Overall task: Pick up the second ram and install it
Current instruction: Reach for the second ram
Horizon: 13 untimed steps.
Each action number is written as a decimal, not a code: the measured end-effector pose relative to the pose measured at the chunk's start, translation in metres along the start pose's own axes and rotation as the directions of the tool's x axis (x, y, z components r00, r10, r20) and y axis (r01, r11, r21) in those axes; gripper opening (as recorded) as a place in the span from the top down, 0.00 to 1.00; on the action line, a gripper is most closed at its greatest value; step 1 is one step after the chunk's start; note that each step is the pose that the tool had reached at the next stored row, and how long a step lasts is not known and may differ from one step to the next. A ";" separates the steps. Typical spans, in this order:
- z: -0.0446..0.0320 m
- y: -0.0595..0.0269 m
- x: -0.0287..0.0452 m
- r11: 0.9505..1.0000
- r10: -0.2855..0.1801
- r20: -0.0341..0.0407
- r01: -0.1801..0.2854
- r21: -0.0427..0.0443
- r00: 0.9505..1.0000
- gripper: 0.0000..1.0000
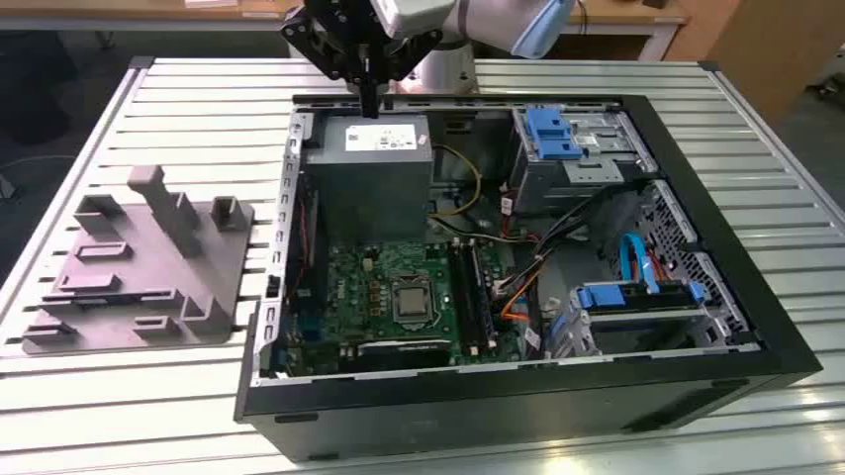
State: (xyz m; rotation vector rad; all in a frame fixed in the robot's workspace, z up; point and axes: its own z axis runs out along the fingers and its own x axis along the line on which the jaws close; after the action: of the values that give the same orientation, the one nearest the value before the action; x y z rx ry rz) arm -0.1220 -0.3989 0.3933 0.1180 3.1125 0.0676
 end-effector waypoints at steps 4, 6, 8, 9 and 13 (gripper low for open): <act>0.0000 0.0000 0.0000 1.000 0.000 0.000 0.000 0.000 1.000 0.90; 0.0000 0.0000 0.0000 1.000 0.000 0.000 0.000 0.000 1.000 0.90; 0.0000 0.0000 0.0000 1.000 0.000 0.000 0.000 0.000 1.000 0.90; 0.0000 0.0000 0.0002 1.000 0.000 0.000 0.000 0.000 1.000 0.90; 0.0000 -0.0002 0.0020 1.000 0.000 0.000 0.000 0.000 1.000 0.90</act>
State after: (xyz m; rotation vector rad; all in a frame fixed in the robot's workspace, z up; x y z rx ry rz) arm -0.1240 -0.3990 0.3933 0.1180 3.1124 0.0677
